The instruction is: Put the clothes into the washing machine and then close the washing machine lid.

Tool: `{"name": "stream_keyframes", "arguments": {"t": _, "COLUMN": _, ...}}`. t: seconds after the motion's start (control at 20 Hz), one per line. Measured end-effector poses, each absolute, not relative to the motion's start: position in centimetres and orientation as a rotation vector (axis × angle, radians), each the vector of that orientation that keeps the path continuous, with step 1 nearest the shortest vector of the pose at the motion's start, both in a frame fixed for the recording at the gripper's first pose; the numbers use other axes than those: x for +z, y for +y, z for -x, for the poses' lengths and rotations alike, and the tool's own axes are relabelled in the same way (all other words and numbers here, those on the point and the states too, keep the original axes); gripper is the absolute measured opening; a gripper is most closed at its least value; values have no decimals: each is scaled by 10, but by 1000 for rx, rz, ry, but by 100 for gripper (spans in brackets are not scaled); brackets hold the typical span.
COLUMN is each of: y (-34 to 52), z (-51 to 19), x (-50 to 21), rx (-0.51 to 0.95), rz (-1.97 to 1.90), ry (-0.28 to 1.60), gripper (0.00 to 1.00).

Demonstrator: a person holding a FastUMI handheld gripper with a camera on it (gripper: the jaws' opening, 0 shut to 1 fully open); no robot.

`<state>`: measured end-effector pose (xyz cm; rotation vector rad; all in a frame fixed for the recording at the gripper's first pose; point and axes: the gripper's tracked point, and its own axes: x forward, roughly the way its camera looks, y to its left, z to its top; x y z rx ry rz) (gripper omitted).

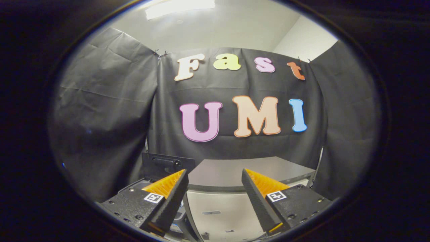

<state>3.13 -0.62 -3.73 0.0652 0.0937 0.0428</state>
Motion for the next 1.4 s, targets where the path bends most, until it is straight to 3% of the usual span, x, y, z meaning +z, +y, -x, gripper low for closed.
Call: {"name": "stream_keyframes", "arguments": {"t": 1.4, "y": -56, "z": 3, "x": -112, "rx": -95, "rz": -96, "ry": 148, "gripper": 96}}
